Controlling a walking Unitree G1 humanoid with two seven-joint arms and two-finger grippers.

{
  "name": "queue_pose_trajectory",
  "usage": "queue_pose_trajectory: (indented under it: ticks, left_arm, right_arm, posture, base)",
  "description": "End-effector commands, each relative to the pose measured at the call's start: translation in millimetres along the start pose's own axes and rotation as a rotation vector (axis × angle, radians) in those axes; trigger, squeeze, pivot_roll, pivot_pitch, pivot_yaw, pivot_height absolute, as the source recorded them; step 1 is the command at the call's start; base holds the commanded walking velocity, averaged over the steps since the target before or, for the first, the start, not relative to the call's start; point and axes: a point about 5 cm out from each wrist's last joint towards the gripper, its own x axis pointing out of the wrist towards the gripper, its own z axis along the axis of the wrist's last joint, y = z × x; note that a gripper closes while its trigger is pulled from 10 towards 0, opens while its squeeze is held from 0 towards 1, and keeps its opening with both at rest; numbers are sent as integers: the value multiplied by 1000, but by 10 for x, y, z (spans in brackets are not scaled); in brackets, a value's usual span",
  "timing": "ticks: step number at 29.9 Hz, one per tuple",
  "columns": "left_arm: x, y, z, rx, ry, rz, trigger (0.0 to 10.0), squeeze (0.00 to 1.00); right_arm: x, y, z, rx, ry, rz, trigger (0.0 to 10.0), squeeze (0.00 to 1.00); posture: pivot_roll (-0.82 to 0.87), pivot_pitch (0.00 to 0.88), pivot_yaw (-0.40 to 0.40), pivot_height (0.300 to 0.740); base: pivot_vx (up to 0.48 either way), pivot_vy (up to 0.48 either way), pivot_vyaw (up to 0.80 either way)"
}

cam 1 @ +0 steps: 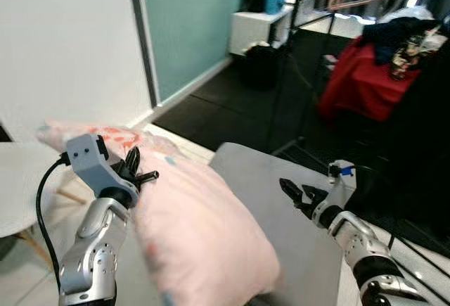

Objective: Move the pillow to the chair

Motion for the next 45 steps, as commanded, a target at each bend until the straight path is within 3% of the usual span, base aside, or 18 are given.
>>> queue_pose_trajectory:
  ticks: [1, 3, 5, 7, 8, 11, 15, 21, 39, 45]
  left_arm:
    - [19, -67, 159, 33, -88, -15, 10000, 0]
    - [22, -64, 157, 34, -87, -9, 10000, 0]
    - [40, -16, 120, 89, -55, 43, 10000, 0]
    - [44, 44, 78, 148, -34, 86, 10000, 0]
    - [41, 69, 59, 165, -24, 101, 10000, 0]
    - [19, 115, 8, 235, -2, 125, 10000, 0]
    - [-18, 131, -48, 259, 19, 119, 10000, 0]
    - [-78, 127, -148, 227, 58, 84, 10000, 0]
    - [26, 81, -219, 209, 106, 24, 10000, 0]
    - [18, 153, -182, 203, 102, 40, 10000, 0]
  right_arm:
    - [-42, -61, -62, -7, 24, -34, 10000, 0]
    - [-44, -67, -65, -13, 25, -41, 10000, 0]
    - [-52, -108, -91, -61, 55, -101, 10000, 0]
    - [-78, -179, -109, -226, 92, -214, 10000, 0]
    - [-93, -197, -130, -259, 106, -226, 10000, 0]
    - [-133, -206, -206, -226, 163, -156, 10000, 0]
    - [-146, -195, -205, -174, 137, -118, 10000, 0]
    - [-123, -152, -192, -148, 101, -90, 10000, 0]
    - [-16, 39, -74, -95, 3, 41, 10000, 0]
    - [1, 80, -100, -78, -10, 51, 10000, 0]
  posture:
    - [-221, 0, -1, 740]
    - [-221, 0, -1, 740]
    - [-222, 0, 0, 740]
    - [-221, 0, 1, 740]
    - [-222, 0, 2, 740]
    - [-218, 0, 4, 740]
    - [-216, 0, 8, 740]
    - [-213, 0, 15, 740]
    - [-202, 0, 49, 740]
    - [-188, 0, 53, 740]
  base:
    - [0, 0, 0]
    - [0, 0, 0]
    - [0, 0, 0]
    - [0, 0, 0]
    - [0, 0, 0]
    - [0, 0, 0]
    - [0, 0, 552]
    - [0, 0, 738]
    - [0, 0, 736]
    - [0, 0, 738]
